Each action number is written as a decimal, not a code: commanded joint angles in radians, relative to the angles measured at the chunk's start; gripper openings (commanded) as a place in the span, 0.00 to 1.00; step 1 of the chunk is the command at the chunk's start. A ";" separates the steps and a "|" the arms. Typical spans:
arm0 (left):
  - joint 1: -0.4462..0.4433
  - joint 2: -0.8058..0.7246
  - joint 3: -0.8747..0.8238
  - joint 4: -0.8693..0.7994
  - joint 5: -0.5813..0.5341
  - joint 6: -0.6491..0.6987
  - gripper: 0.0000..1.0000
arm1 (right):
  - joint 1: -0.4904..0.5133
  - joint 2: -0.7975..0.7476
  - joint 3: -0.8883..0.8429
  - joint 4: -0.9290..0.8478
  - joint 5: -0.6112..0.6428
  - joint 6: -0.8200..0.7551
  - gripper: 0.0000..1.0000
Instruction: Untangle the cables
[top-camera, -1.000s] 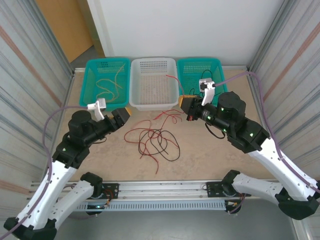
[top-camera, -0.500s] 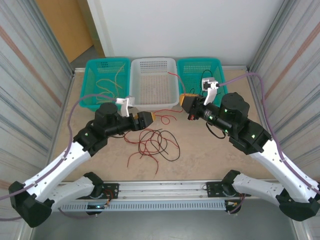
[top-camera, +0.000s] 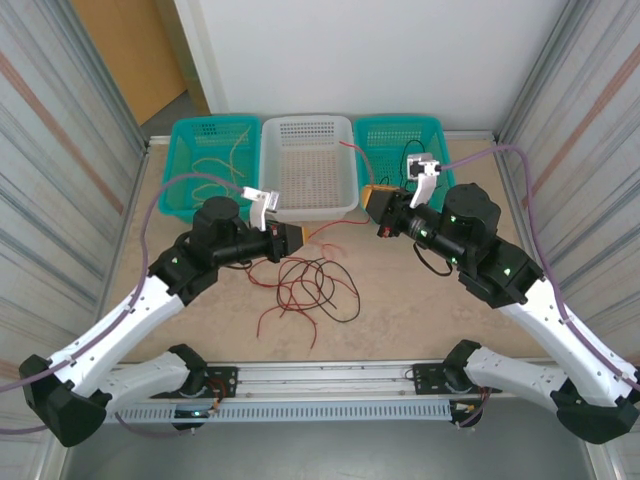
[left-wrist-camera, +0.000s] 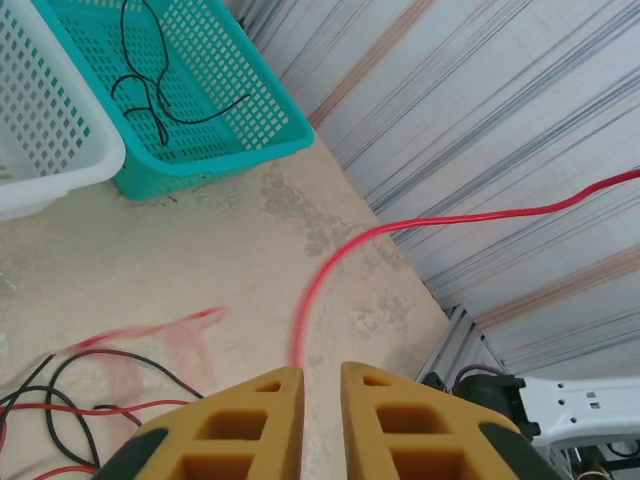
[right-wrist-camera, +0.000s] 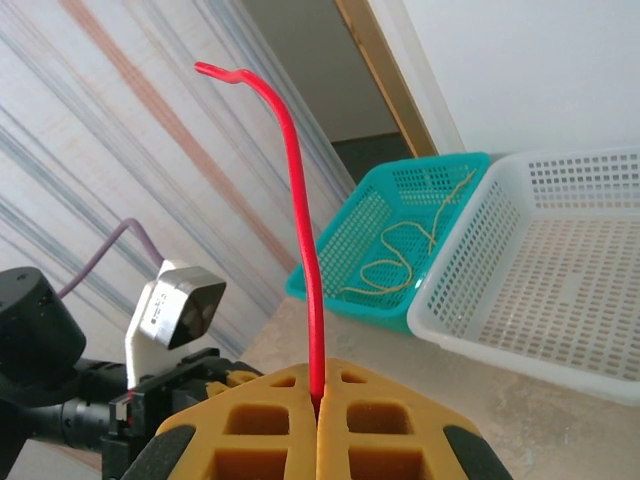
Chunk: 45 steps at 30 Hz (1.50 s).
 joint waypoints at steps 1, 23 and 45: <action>-0.005 -0.006 0.043 -0.034 0.010 0.061 0.11 | -0.013 -0.012 0.014 0.019 -0.006 0.024 0.01; -0.074 0.169 0.223 -0.136 -0.088 0.466 0.77 | -0.060 -0.007 0.021 0.003 -0.056 0.035 0.00; -0.077 0.260 0.242 -0.091 -0.221 0.481 0.00 | -0.154 0.035 0.035 0.034 -0.132 0.069 0.10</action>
